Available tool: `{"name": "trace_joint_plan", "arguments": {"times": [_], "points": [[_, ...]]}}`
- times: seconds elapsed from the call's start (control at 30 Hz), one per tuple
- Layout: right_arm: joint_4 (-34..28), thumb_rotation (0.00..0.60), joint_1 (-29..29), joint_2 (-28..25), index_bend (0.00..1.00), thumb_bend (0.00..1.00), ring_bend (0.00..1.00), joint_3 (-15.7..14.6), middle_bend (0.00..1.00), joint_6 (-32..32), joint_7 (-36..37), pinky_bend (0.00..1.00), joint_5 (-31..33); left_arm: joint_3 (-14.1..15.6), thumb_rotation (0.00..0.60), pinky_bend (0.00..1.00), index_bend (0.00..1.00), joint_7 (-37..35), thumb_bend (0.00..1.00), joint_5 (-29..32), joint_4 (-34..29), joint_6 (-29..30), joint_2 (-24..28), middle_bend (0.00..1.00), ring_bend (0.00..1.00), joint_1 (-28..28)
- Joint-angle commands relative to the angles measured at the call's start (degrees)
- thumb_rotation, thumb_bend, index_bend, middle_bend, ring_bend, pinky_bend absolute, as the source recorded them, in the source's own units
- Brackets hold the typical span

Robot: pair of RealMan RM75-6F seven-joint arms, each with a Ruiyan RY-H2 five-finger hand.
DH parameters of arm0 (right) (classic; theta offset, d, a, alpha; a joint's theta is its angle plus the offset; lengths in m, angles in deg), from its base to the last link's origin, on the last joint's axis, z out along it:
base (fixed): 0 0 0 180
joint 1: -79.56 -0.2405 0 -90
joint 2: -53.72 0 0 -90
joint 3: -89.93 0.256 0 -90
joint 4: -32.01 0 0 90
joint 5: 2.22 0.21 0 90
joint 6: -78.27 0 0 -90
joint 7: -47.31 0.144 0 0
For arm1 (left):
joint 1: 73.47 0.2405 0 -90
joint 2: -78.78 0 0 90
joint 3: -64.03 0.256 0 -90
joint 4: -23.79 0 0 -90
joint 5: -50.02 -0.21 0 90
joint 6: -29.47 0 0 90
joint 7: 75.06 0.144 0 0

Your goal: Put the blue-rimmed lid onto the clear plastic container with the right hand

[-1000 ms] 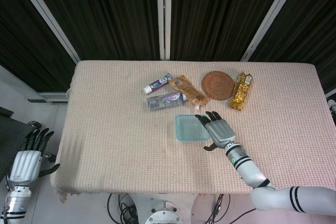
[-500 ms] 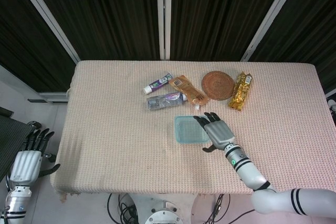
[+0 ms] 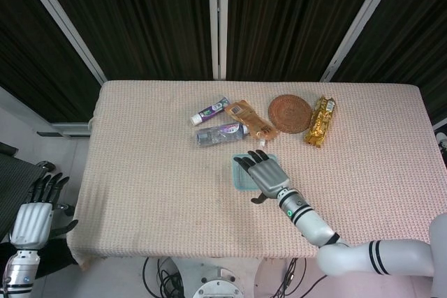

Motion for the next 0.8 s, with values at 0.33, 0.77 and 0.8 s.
{"name": "trace_joint_plan", "arguments": {"times": [0.33, 0.77, 0.8], "points": [[2.13, 0.6, -2.98, 1.92, 0.0, 0.03, 0.0, -0.99, 0.14, 1.21, -1.14, 0.0, 5.13, -0.06, 0.6, 0.0, 0.11, -0.26, 0.0, -0.04, 0.46, -0.25, -0.21, 0.05, 0.0, -0.1], [3.07, 0.6, -2.18, 1.89, 0.0, 0.03, 0.0, -2.01, 0.15, 0.82, 1.99, 0.0, 1.96, -0.15, 0.6, 0.0, 0.11, 0.34, 0.0, -0.04, -0.01, -0.45, -0.08, 0.05, 0.0, -0.22], [2.42, 0.6, -1.71, 1.54, 0.0, 0.03, 0.0, -2.11, 0.14, 0.05, 2.34, 0.0, 0.52, -0.18, 0.6, 0.0, 0.11, 0.39, 0.0, -0.02, -0.07, -0.4, -0.05, 0.05, 0.0, -0.21]]}}
